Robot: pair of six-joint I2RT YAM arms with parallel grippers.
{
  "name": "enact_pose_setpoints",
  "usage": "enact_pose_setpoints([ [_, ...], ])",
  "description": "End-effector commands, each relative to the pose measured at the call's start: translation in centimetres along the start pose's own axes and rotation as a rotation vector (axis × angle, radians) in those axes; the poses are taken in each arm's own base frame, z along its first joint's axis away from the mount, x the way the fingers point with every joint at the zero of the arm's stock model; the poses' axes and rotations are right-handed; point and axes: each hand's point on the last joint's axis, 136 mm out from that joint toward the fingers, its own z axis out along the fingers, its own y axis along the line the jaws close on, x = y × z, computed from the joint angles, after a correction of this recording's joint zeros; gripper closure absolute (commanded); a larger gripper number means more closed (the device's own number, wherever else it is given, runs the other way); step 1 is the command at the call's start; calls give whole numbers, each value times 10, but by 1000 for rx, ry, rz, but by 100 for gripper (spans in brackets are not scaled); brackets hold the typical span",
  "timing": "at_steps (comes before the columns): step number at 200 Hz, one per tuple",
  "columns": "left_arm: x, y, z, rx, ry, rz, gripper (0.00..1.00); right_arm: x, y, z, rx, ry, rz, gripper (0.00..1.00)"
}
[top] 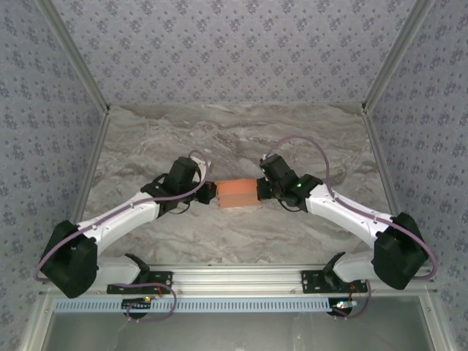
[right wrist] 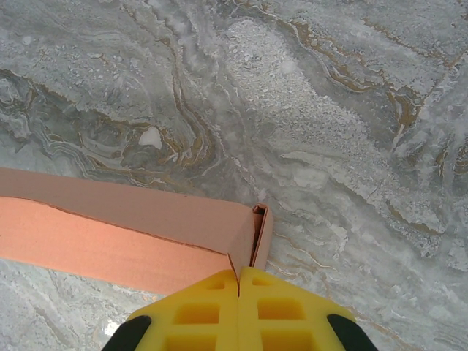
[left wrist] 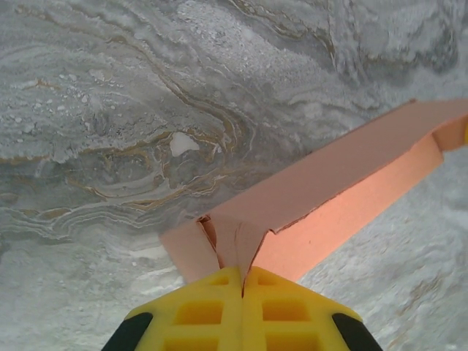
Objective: Fold the paper box
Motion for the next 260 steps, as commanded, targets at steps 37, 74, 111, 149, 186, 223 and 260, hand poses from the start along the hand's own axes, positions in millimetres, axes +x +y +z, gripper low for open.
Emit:
enact_pose_setpoints([
  [37, -9, -11, 3, 16, -69, -172, 100, 9, -3, 3, 21, 23, 1, 100],
  [74, 1, -4, 9, -30, -60, -159, 100, 10, -4, 3, 25, 23, 3, 100],
  [111, 12, 16, 9, -116, -62, -112, 100, 12, -7, 4, 37, 22, 1, 100],
  [149, 26, 23, 16, -119, -70, -94, 100, 17, -10, 4, 44, 0, -9, 100],
  [186, 37, 23, 20, -119, -94, -58, 97, 26, -13, 3, 63, -32, -30, 100],
  [223, 41, 24, 20, -130, -118, -29, 92, 35, -14, 4, 68, -58, -39, 100],
  [260, 25, 15, 6, -109, -177, -14, 81, 32, -10, 0, 73, -83, -50, 100],
])
